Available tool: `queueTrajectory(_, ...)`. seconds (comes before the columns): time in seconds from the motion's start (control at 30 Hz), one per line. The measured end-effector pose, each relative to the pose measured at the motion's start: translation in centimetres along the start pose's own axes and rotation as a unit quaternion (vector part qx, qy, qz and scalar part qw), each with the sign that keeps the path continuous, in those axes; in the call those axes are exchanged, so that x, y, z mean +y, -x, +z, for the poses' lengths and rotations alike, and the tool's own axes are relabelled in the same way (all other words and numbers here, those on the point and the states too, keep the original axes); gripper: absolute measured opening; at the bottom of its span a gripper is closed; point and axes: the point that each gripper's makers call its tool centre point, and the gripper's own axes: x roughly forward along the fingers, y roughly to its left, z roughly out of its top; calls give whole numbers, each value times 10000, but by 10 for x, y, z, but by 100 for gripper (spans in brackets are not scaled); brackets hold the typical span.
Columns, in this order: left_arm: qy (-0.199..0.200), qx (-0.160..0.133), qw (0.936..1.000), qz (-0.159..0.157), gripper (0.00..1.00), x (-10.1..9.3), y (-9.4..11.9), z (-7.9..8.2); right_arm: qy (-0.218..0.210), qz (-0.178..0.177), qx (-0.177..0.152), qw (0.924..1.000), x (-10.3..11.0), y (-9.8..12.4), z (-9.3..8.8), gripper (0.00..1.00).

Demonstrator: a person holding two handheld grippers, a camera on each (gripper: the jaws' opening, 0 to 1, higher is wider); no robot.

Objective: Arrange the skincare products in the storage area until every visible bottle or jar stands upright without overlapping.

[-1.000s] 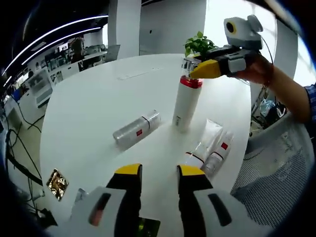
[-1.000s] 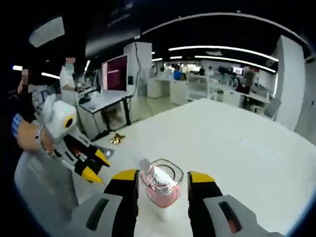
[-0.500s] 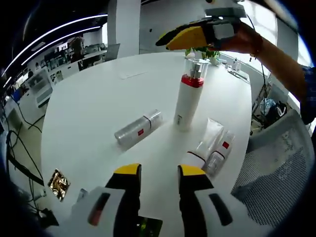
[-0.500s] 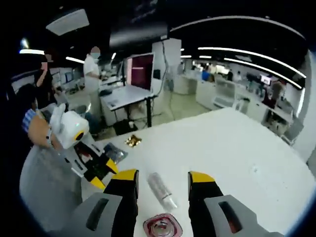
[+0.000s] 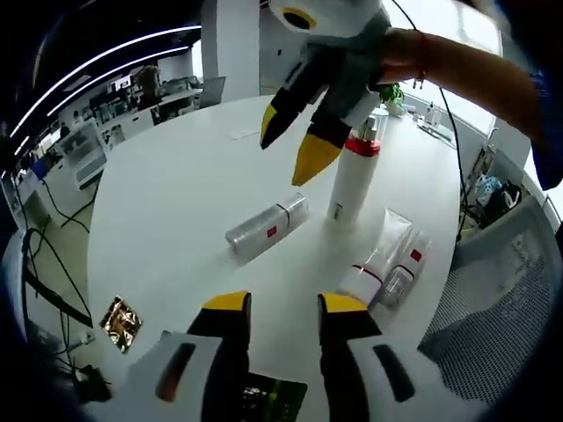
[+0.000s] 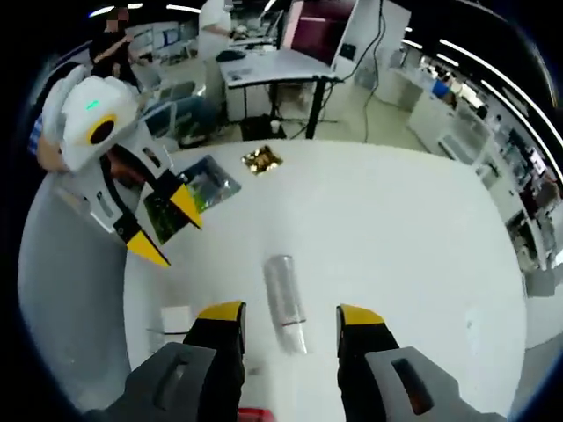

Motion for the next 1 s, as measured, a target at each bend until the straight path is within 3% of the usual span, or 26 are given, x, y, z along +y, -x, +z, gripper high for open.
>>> queueTrajectory(0.17, -3, 13, 10000, -19, 25, -1, -1, 0, 222, 103, 571, 9981, 3, -15, -17, 37)
queueTrajectory(0.33, -16, 34, 10000, -13, 25, 0, -1, -1, 478, 304, 1100, 9923, 5, -34, -33, 45)
queueTrajectory(0.47, -32, 47, 10000, 26, 25, 2, 0, -1, 700, 387, 1410, 9868, -1, -43, -43, 41)
queueTrajectory(0.77, -89, 180, 9997, 169, 25, 10, 1, -8, 422, 755, 1730, 9811, -2, -55, -64, 36)
queueTrajectory(1.0, -124, 58, 9998, 168, 25, 10, 4, -1, 520, 935, 1885, 9762, 8, -63, -69, 35)
